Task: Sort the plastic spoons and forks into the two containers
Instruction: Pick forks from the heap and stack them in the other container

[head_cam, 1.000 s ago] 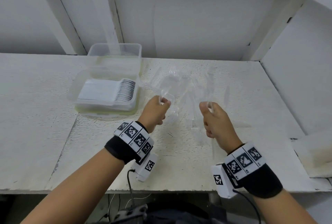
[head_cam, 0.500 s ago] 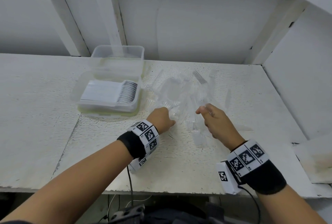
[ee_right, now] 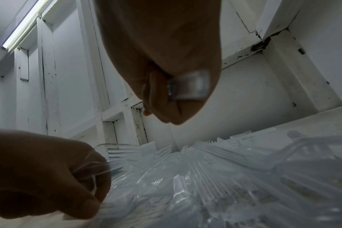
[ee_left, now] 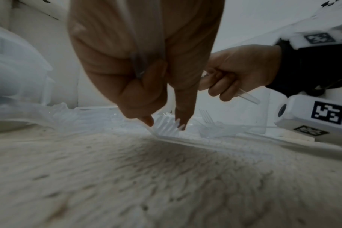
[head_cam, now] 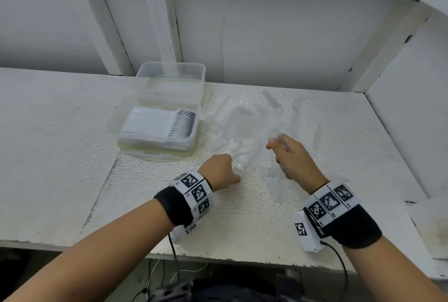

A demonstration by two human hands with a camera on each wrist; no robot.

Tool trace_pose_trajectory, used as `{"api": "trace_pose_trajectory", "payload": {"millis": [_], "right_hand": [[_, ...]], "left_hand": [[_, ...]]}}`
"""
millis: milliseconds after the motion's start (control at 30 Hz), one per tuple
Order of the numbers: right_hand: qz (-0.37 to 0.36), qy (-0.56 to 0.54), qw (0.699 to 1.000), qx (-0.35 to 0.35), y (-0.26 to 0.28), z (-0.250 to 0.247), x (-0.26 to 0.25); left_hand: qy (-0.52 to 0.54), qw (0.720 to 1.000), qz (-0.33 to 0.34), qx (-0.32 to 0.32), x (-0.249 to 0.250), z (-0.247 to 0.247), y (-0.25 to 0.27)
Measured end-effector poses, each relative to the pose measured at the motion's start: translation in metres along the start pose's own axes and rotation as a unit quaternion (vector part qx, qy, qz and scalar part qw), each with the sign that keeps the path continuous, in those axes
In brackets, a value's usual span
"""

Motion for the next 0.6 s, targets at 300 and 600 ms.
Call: {"api": "trace_pose_trajectory", "payload": {"millis": [300,600], "right_hand": [[-0.016,0.096,0.995,-0.030,-0.034,0.002,-0.013],[-0.035,0.306,0.950,-0.061,-0.102,0.042,-0.050]], "left_hand": [[-0.010,0.999,0.017,0.025,-0.025,-0.017,0.011],[0.270,0.952,0.036,0.138,-0.066,-0.077,0.062]]}}
Point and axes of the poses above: each hand's wrist, its own y-axis away from the middle knuckle, its own z-axis out of the palm, x = y × z, the point moved 8 cm from there along -y, towards the middle knuckle, and after that the axes turned 1 degree about -x, right-handed, at the moved point
